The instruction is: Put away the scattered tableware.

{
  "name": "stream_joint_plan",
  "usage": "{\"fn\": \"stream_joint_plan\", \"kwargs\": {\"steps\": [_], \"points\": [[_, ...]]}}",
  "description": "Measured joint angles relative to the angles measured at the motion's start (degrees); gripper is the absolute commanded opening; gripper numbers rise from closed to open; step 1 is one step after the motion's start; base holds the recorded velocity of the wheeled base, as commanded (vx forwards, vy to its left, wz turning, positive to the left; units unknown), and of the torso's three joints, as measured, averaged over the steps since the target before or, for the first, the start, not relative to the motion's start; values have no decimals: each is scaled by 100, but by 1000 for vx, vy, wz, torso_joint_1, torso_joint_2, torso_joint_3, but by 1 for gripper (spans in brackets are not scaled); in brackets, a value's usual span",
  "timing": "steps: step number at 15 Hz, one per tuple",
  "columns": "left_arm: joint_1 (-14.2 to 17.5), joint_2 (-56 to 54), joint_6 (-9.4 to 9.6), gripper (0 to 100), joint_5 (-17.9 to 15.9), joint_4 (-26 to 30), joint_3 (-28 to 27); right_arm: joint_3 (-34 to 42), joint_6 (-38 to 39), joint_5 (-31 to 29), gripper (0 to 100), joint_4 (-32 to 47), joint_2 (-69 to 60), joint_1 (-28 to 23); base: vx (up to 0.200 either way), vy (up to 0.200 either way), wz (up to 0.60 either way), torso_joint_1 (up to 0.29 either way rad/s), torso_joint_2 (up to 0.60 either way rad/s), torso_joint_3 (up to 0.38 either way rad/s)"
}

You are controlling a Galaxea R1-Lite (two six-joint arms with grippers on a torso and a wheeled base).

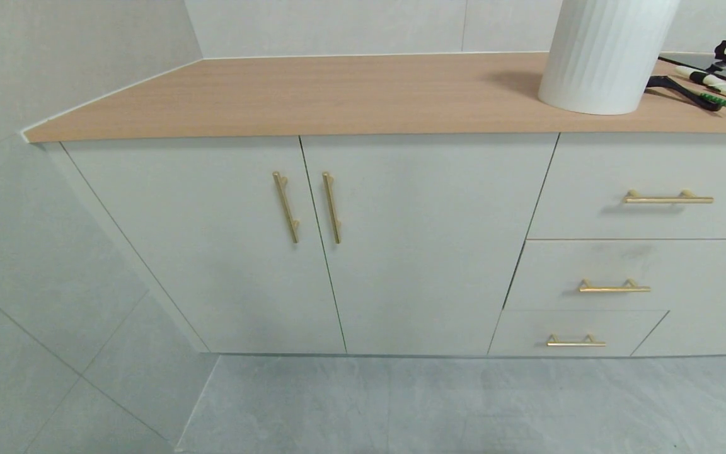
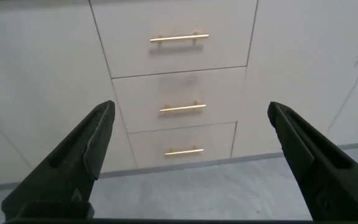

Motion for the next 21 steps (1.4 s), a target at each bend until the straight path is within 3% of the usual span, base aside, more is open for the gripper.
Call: {"fn": "stream_joint_plan", "kwargs": {"steps": [3, 5, 7, 9, 12, 17, 21], "points": [[46, -118, -141, 100, 10, -351, 284, 490, 95, -137, 100, -208, 150, -574, 0, 0, 0, 0, 0, 0], [51, -135, -405, 100, 0, -444, 380, 887, 204, -346, 100, -785, 157, -824, 0, 0, 0, 0, 0, 0], [51, -143, -611, 100, -9, -586, 439, 1325, -90, -7, 100, -1033, -35, -1193, 0, 0, 0, 0, 0, 0], [51, -145, -617, 100, -179, -885, 551, 1902, -228, 94, 100, -1551, -193, -1337, 0, 0, 0, 0, 0, 0], [51, -148, -524, 100, -1137, -1231, 811, 2542, 35, 874, 100, -1698, -284, -1397, 0, 0, 0, 0, 0, 0], [51, -150, -533, 100, -1217, -1234, 887, 2630, 38, 2431, 100, -1443, -322, -1391, 0, 0, 0, 0, 0, 0], [51, -150, -432, 100, -1224, -1234, 889, 2643, 57, 2449, 100, -1423, -328, -1378, 0, 0, 0, 0, 0, 0]]}}
